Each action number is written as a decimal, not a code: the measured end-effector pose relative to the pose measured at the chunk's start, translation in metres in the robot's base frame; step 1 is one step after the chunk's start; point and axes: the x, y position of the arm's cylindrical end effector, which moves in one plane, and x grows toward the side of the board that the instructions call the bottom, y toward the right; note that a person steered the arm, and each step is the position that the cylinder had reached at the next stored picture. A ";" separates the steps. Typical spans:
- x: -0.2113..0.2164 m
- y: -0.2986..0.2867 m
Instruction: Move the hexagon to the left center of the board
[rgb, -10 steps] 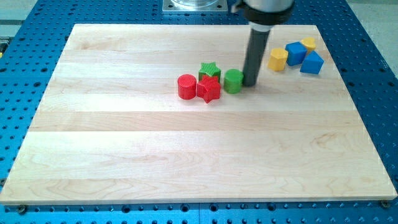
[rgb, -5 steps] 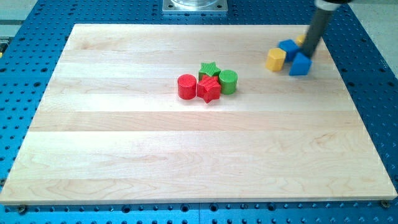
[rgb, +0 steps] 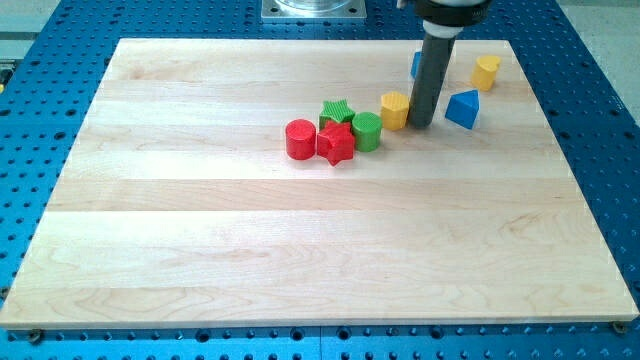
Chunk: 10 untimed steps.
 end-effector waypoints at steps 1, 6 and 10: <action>0.008 -0.015; -0.074 -0.202; 0.038 -0.246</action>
